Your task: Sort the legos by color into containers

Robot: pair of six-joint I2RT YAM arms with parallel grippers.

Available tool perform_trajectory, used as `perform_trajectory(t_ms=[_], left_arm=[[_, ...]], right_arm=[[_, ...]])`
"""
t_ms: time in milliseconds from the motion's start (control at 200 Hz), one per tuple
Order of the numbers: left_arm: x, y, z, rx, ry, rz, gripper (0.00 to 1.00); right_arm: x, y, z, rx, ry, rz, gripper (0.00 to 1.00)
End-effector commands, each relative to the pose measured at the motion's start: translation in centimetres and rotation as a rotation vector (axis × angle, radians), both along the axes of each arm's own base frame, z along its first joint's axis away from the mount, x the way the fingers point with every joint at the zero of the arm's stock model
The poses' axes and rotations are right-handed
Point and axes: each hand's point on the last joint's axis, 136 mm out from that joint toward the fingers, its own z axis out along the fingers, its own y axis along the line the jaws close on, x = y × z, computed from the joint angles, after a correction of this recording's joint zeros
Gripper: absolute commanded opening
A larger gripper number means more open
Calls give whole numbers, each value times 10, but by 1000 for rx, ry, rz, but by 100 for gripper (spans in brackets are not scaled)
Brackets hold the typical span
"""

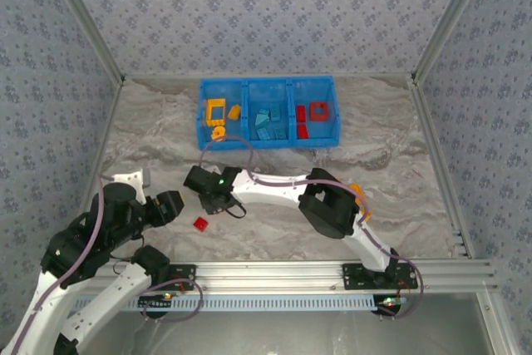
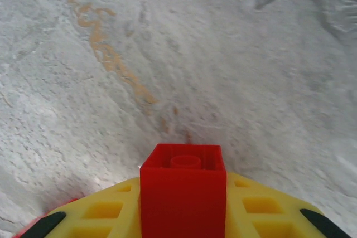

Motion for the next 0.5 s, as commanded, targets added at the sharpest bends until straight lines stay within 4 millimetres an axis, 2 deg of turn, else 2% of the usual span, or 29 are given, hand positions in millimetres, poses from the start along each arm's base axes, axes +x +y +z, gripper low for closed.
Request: perform_trajectory(t_ms=[0, 120, 165, 260, 370, 495], left_arm=[[7, -39, 23, -91, -30, -163, 63], [17, -74, 45, -177, -28, -277, 62], [23, -87, 54, -206, -39, -310, 62], [36, -115, 70, -213, -66, -369, 62], [46, -157, 75, -146, -104, -444, 62], [59, -200, 71, -76, -148, -464, 62]], right_arm=[[18, -28, 56, 34, -96, -54, 30], [37, -74, 95, 48, -167, -130, 30], [46, -99, 111, 58, -193, -173, 30], [65, -152, 130, 66, -226, -266, 30], [90, -213, 139, 69, -237, -388, 30], [125, -259, 133, 30, -228, -467, 31]])
